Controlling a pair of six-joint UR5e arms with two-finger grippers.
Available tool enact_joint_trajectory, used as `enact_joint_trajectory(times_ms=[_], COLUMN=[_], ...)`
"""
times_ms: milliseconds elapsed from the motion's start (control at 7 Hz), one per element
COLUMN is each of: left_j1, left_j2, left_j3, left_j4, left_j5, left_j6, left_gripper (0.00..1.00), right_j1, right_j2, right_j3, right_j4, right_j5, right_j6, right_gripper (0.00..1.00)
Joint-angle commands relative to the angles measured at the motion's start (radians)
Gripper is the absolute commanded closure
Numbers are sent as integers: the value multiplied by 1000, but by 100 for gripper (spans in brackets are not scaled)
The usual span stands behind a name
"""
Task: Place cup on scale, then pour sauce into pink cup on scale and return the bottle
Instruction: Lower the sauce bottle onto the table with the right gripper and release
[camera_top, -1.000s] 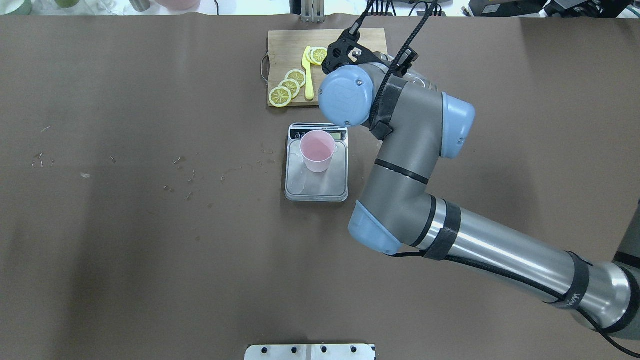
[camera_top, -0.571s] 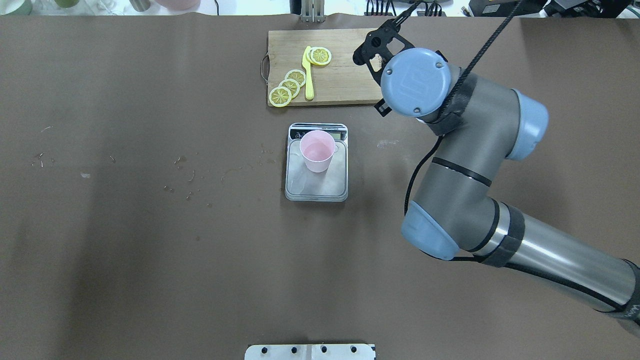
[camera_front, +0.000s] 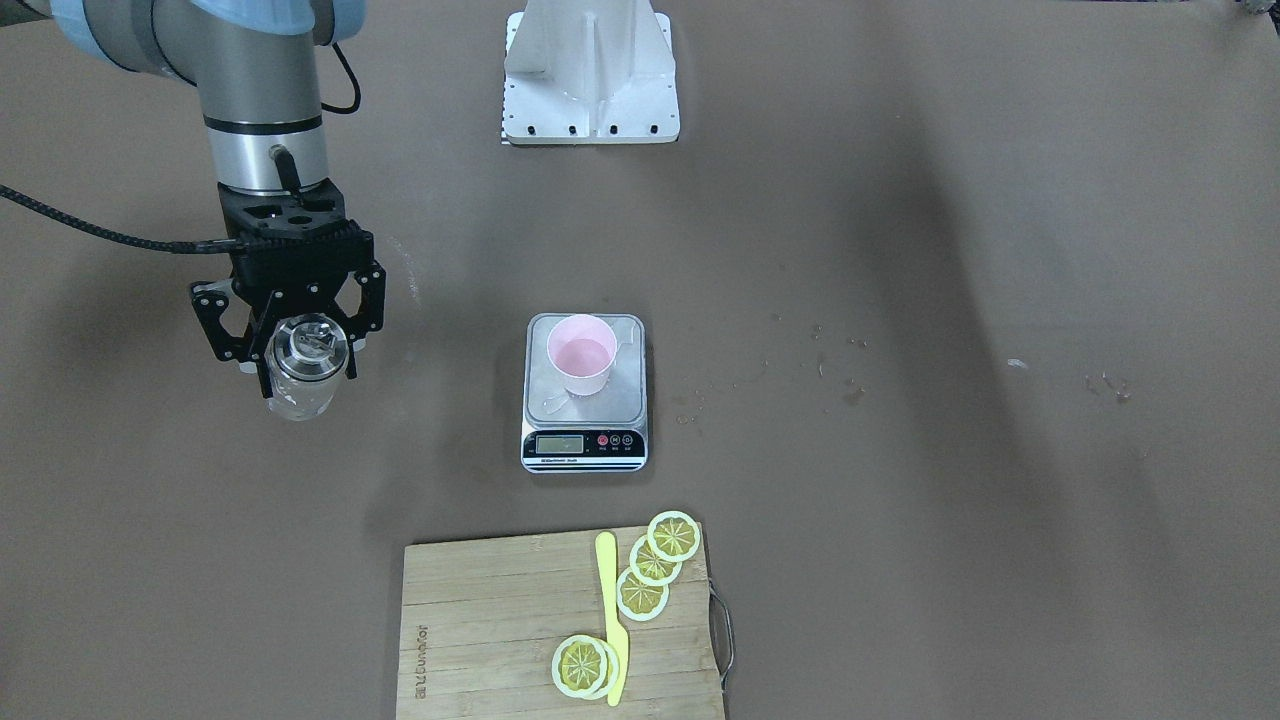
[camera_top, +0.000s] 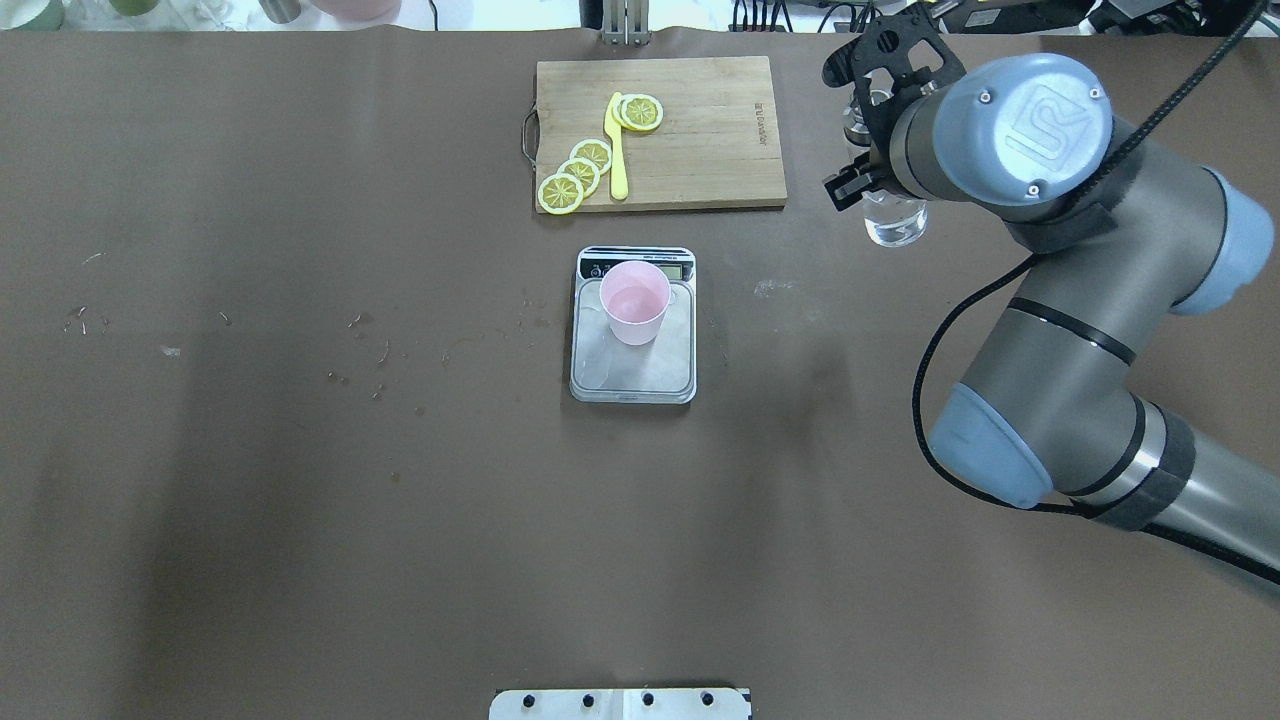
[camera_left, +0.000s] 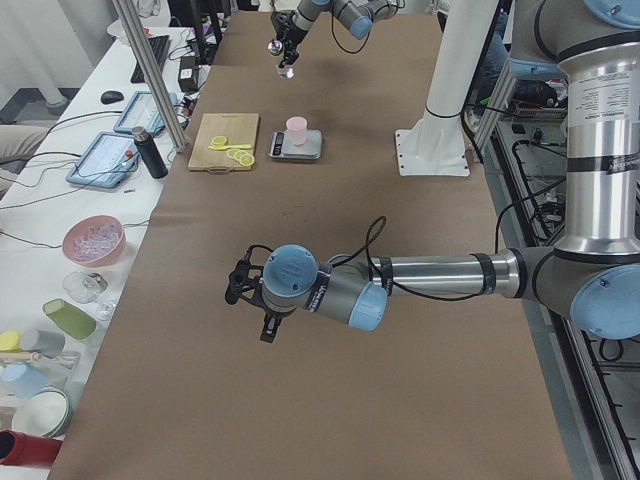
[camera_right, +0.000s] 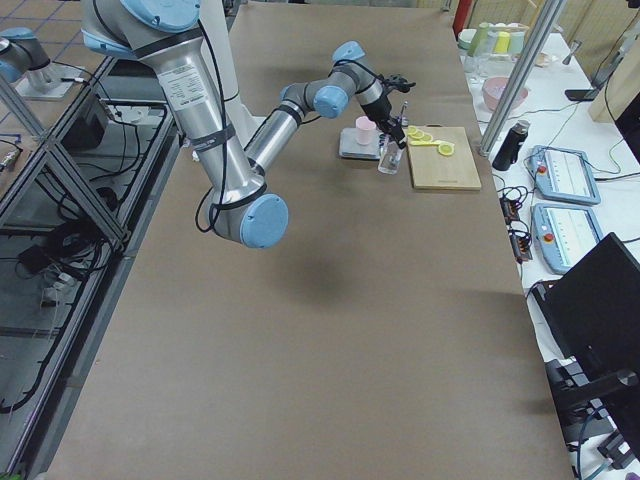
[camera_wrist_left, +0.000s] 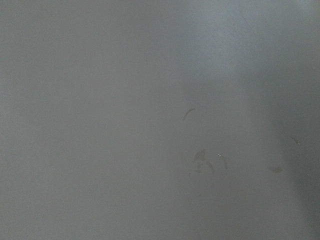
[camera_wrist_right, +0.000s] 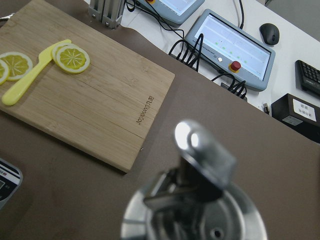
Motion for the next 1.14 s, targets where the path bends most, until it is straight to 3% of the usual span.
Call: enact_joint_trajectory(times_ms=[0, 571, 1000], left_j1=[0, 0, -2], left_j2=[-4, -8, -4], left_j3=[-3, -26, -53], left_j4=[0, 0, 1], left_j5=[0, 2, 3], left_j6=[1, -5, -12], left_gripper=[3, 3, 3], right_j1=[31, 48, 48], right_j2=[-112, -224, -303], right_j3=[-6, -74, -131], right_j4=[169, 344, 540], right_j5=[76, 109, 112], right_j6=[55, 93, 138], right_gripper=[100, 100, 100])
